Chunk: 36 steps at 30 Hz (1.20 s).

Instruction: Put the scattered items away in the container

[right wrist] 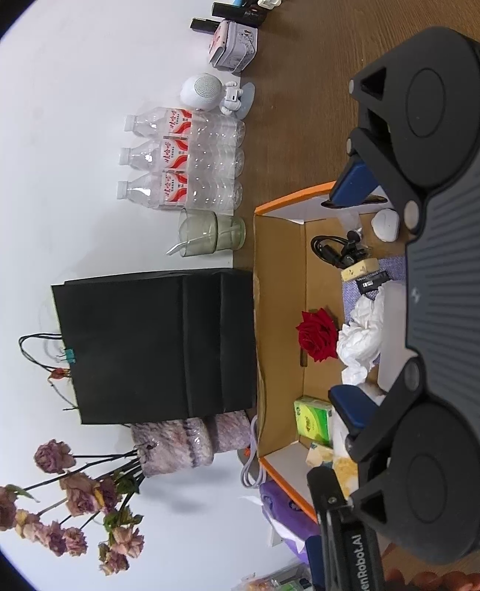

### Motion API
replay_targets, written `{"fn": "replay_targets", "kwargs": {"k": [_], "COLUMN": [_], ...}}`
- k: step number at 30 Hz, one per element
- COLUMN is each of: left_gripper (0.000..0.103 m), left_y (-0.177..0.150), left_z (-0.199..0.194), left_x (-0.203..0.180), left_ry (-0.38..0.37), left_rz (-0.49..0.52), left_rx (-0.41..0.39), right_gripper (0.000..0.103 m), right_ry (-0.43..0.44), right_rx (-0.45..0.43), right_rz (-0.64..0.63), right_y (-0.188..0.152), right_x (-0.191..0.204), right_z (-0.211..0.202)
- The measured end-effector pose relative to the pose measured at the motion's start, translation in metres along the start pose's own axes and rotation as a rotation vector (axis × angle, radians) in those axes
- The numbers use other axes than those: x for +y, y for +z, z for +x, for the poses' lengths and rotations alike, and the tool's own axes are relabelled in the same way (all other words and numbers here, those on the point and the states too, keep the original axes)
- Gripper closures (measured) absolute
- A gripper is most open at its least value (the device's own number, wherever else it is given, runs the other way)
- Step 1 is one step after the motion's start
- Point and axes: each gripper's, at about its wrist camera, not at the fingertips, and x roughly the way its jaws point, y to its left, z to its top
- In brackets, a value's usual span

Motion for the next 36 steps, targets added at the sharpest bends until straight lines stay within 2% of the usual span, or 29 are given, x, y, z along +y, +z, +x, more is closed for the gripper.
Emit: {"fn": "replay_targets", "kwargs": {"k": [7,14,22,31,32,33,34,35,36], "left_gripper": [0.0,0.0,0.0,0.0,0.004,0.023,0.05,0.062,0.063], "left_y": [-0.014,-0.048,-0.096,-0.11,-0.112,-0.114,-0.115,-0.114,-0.113], "left_z": [-0.037,-0.066,-0.057,-0.045,-0.043,-0.042,-0.044,-0.046,-0.048], "left_x": [0.001,-0.005,-0.022,-0.033,-0.034,-0.034,-0.033,-0.034,-0.033], "left_ry": [-0.03,-0.063,-0.078,-0.06,-0.065,-0.079,-0.105,-0.105,-0.103], "left_rz": [0.027,0.079,0.135,0.171,0.177,0.18,0.173,0.183,0.184], "left_rx": [-0.018,0.023,0.154,0.2,0.213,0.221,0.209,0.196,0.188], "right_gripper": [0.0,0.0,0.0,0.0,0.0,0.0,0.0,0.0,0.0], "right_ry": [0.015,-0.003,-0.018,-0.024,-0.023,-0.021,-0.02,-0.02,-0.019], "right_rx": [-0.031,0.01,0.1,0.137,0.139,0.142,0.147,0.149,0.15], "right_rz": [-0.034,-0.081,-0.076,-0.051,-0.046,-0.042,-0.04,-0.04,-0.04], "right_y": [-0.013,-0.052,-0.1,-0.117,-0.118,-0.119,-0.119,-0.119,-0.119], "right_x": [0.0,-0.003,-0.014,-0.025,-0.026,-0.027,-0.028,-0.029,-0.03], "right_z": [-0.038,-0.069,-0.077,-0.07,-0.069,-0.067,-0.066,-0.065,-0.065]}}
